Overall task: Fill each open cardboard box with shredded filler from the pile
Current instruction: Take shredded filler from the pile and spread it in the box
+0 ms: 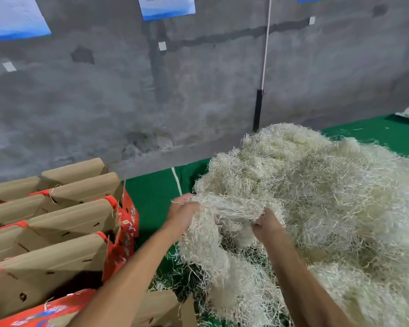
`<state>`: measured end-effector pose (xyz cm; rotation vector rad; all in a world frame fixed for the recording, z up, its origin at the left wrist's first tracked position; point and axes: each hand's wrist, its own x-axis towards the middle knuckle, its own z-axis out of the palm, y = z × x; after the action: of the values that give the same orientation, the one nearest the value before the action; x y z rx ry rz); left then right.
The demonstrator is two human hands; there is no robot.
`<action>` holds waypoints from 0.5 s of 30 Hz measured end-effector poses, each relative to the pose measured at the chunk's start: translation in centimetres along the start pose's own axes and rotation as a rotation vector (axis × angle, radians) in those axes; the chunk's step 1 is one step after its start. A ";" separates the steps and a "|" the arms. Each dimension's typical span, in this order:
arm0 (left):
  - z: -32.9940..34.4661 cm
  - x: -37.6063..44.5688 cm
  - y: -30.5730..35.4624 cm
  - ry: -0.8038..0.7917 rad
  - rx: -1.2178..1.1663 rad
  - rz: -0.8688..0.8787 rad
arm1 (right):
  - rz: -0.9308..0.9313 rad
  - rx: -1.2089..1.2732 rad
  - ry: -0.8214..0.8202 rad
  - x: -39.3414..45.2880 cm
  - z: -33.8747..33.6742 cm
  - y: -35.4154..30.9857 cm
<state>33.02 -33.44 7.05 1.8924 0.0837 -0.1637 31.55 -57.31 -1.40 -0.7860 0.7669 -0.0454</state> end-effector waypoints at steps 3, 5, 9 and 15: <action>0.5 1.1 0.8 0.089 -0.223 -0.173 | 0.057 0.032 -0.036 -0.6 0.1 1.2; 0.7 1.2 1.5 0.062 -0.336 -0.260 | 0.073 -0.207 -0.171 -1.4 0.0 2.2; 0.9 1.0 2.6 0.146 -0.295 -0.108 | -0.260 -0.804 -0.153 -4.5 1.2 2.7; -0.4 0.2 5.9 -0.066 -0.374 -0.248 | -0.938 -1.218 -0.233 -6.3 3.4 1.6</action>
<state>34.08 -34.98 12.61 1.4977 0.2846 -0.3542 28.71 -52.05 2.95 -2.2225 0.0594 -0.3410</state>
